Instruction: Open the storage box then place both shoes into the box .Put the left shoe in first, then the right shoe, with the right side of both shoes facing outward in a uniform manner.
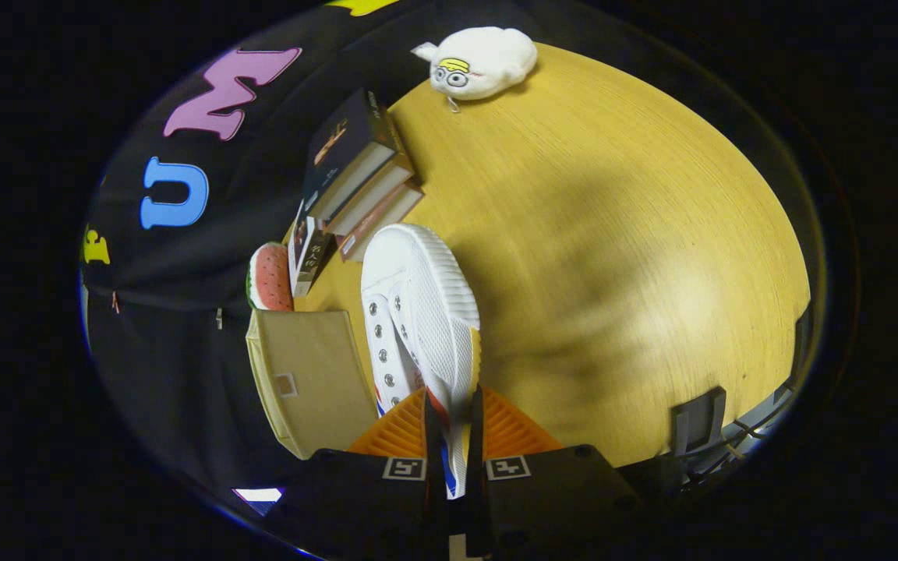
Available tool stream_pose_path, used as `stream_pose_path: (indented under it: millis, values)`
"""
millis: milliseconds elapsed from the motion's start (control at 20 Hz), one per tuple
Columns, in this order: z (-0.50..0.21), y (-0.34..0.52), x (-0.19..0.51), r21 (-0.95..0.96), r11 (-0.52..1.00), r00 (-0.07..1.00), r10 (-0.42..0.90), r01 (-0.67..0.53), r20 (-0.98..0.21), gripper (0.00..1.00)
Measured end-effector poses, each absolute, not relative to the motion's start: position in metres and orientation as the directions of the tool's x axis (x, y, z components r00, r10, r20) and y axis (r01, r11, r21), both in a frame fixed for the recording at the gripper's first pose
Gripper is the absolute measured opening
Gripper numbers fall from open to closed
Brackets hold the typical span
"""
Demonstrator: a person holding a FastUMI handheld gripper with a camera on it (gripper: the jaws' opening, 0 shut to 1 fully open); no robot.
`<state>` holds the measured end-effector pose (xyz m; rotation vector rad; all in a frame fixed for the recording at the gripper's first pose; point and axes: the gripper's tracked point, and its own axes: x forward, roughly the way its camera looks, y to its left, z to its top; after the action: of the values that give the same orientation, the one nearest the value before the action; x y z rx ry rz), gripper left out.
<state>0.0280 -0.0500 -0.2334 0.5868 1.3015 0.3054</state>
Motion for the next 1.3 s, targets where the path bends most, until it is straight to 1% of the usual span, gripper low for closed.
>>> stream_pose_path:
  millis: [200, 450, 650, 800, 1100, 1200, 1250, 1300]
  values:
    - [-0.177, 0.014, 0.021, 0.588, 0.809, 0.303, 0.555, 0.02, -0.775, 0.13]
    - [-0.131, 0.113, 0.0, 0.685, 0.728, 0.304, 0.65, 0.014, -0.697, 0.13]
    - [-0.13, 0.174, -0.013, 0.677, 0.735, 0.293, 0.655, -0.032, -0.697, 0.13]
    - [-0.138, 0.211, -0.015, 0.673, 0.739, 0.278, 0.655, -0.037, -0.703, 0.13]
    - [-0.167, 0.241, -0.016, 0.617, 0.785, 0.275, 0.606, -0.057, -0.746, 0.13]
    - [-0.17, 0.247, -0.018, 0.63, 0.774, 0.273, 0.619, -0.058, -0.736, 0.2]
    - [-0.161, 0.252, -0.019, 0.658, 0.751, 0.276, 0.644, -0.052, -0.714, 0.26]
    - [-0.153, 0.257, -0.016, 0.681, 0.73, 0.285, 0.667, -0.06, -0.689, 0.53]
